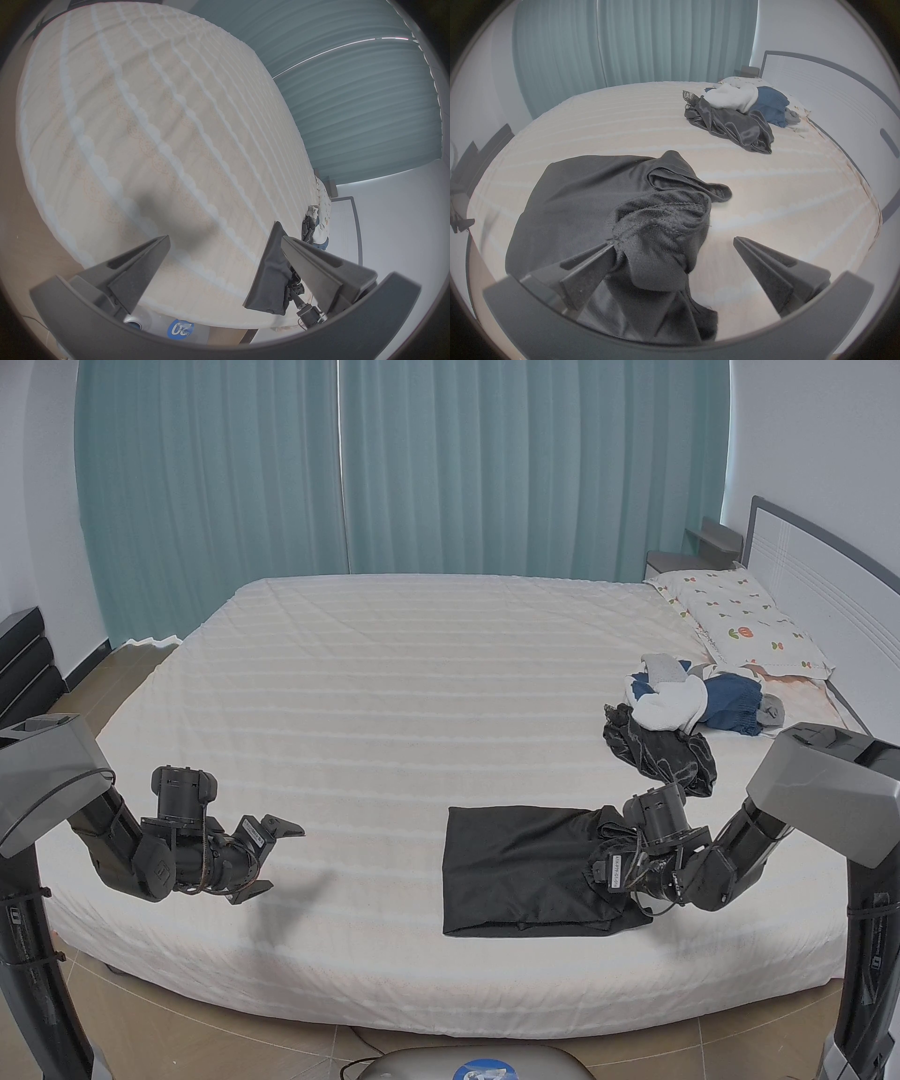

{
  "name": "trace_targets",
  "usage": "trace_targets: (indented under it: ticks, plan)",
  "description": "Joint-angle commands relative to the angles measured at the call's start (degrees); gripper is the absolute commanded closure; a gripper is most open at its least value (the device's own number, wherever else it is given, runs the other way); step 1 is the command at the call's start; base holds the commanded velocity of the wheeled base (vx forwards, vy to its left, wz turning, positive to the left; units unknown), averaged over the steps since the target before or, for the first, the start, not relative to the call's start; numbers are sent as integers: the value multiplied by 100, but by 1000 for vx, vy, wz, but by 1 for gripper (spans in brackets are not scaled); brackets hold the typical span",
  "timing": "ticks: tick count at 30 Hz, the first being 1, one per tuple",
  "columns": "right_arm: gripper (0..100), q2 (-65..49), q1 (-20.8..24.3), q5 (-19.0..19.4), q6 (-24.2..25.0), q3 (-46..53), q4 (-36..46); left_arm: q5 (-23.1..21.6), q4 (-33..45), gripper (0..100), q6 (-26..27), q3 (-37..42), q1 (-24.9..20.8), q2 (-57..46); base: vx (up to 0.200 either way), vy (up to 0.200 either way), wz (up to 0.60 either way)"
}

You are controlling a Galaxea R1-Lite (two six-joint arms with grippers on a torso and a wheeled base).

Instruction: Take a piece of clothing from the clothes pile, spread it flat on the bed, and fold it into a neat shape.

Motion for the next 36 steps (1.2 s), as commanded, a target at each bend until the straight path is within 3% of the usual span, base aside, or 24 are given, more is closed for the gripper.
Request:
trace_targets:
  ticks: [1,9,14,25,36]
  plan:
    - [0,-435,-299,181,139,677,-211,3,-3,0,-5,-1,2,15,0,0,0]
    - [0,-611,-686,735,526,1652,-1108,3,-3,0,-5,-1,2,15,0,0,0]
    - [0,-558,-906,822,561,2066,-1336,3,-3,0,-5,-1,2,15,0,0,0]
    - [0,-646,-1574,1394,588,3111,-2567,3,-3,0,-5,-18,2,23,0,0,0]
    - [0,-840,-2470,2106,579,4096,-4457,29,-3,0,-5,-36,-7,41,18,0,0]
